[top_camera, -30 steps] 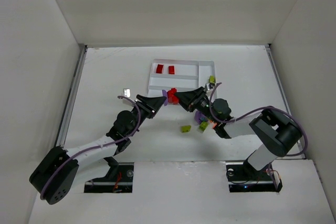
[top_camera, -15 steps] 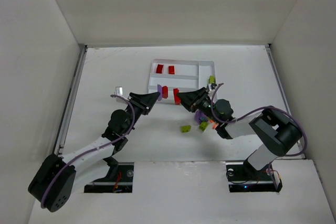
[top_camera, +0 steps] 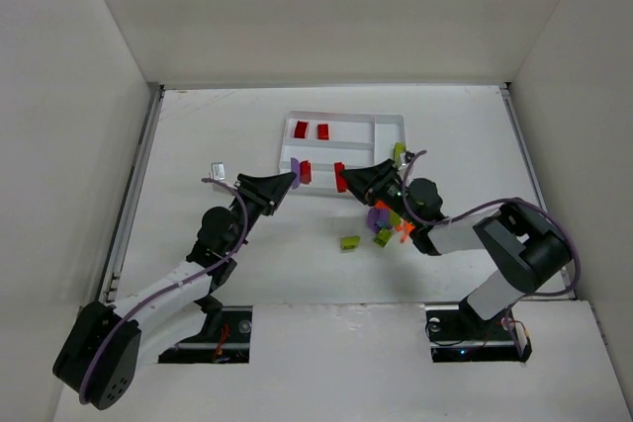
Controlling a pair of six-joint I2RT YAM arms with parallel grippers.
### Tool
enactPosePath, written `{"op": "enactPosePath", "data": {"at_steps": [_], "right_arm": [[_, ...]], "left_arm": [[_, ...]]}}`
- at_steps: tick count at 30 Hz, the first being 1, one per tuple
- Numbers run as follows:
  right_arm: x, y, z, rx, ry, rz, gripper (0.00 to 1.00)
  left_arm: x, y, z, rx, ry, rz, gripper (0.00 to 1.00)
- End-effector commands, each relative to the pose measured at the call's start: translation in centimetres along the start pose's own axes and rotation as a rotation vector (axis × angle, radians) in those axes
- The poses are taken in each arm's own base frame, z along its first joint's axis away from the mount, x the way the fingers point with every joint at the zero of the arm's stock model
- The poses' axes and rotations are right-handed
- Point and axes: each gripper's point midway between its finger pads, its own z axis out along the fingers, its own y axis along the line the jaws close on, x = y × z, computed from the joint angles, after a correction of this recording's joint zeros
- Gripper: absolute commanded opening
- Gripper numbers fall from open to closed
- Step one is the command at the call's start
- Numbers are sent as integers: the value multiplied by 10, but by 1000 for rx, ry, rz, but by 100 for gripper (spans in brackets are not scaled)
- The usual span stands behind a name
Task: Sort the legos into containers by color
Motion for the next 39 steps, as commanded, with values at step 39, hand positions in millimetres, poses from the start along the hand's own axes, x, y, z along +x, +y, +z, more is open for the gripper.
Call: {"op": "enactPosePath", "data": {"at_steps": [39], "right_arm": [[-187, -108, 128, 835, -326, -327, 37]], "left_arm": [[33, 60, -43, -82, 191, 91, 14]]}}
